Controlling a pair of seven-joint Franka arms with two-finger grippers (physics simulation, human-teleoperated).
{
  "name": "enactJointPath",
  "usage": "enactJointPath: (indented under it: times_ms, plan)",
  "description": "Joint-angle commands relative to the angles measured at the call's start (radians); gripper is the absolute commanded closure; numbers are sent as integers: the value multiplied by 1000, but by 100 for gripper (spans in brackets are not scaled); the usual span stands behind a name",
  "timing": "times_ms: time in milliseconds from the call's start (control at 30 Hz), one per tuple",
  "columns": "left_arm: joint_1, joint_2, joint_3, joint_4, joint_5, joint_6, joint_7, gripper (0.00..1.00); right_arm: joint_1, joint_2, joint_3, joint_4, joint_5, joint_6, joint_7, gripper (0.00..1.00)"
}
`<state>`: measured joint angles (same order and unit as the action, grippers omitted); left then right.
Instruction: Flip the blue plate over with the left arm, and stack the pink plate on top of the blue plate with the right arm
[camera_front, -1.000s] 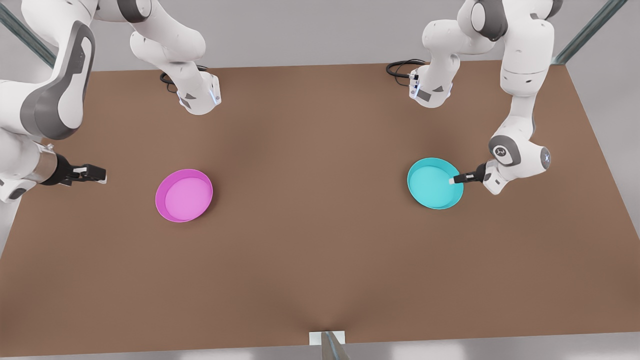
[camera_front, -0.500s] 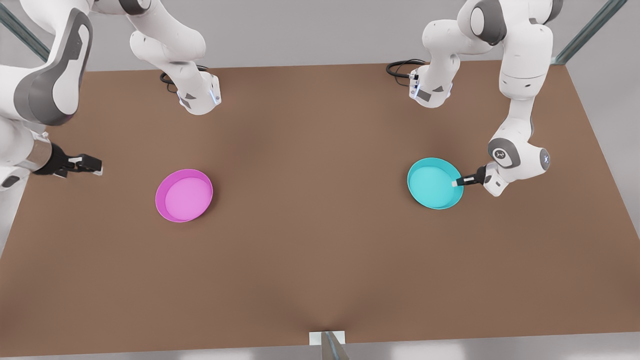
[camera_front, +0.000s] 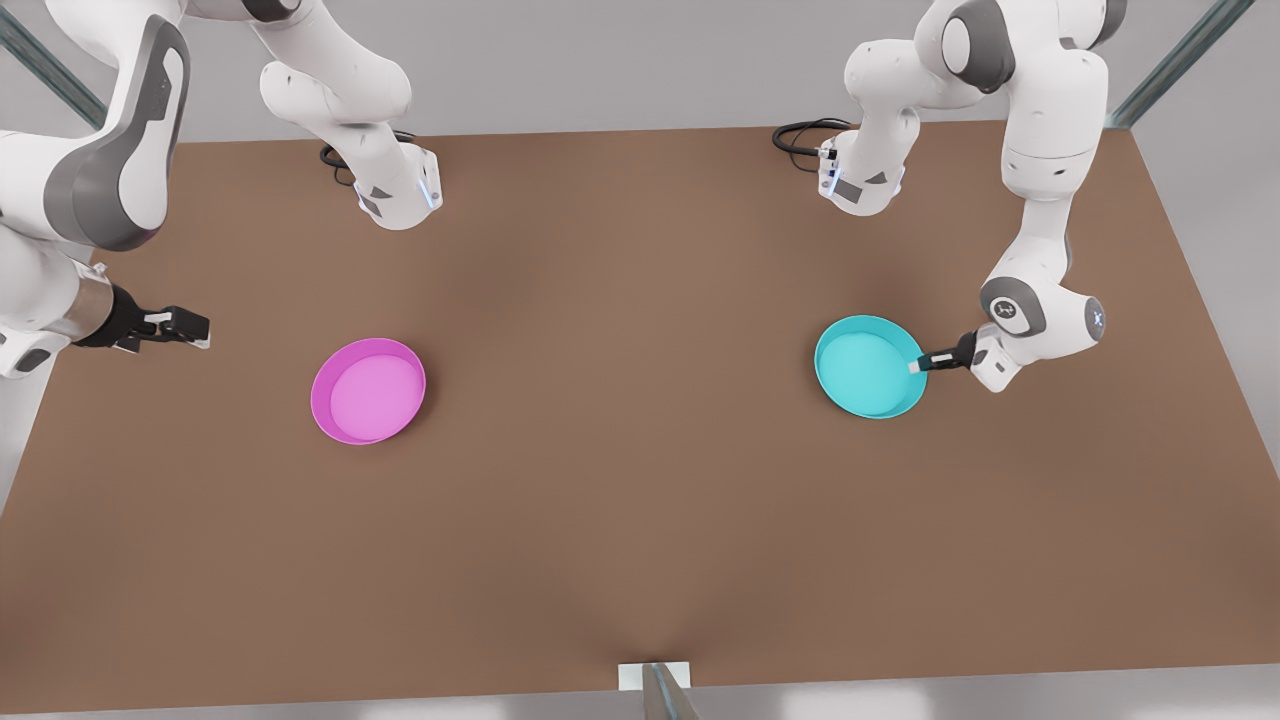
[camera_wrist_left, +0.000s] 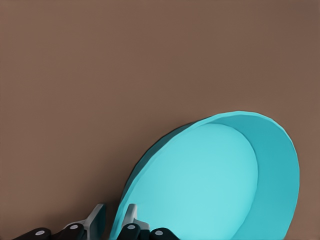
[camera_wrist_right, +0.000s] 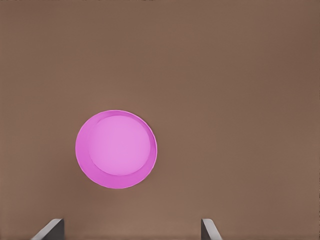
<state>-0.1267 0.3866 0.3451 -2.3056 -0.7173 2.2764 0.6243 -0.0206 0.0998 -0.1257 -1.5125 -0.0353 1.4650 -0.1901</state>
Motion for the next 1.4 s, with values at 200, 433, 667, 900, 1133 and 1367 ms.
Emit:
enactJointPath:
  times_ms: [200,433,667,900,1133,1367]
  plan:
    - [1,0,0,0,-4,0,-2,69,-1,0,1,-2,0,0,1,0]
    - [-1,0,-2,0,-4,-2,-2,69,-1,0,1,-3,-2,0,0,0]
    - [-1,3,-2,0,-5,-3,-2,68,-2,-2,1,-12,-2,2,0,0]
    - [-1,8,-2,0,-8,-2,-6,61,-4,0,1,-18,-2,2,0,0]
    - [-1,9,-2,0,-8,2,-6,77,-2,-2,1,-21,-3,2,0,0]
    - [-1,8,-2,14,-8,-12,-11,79,1,-9,1,-43,-3,11,1,0]
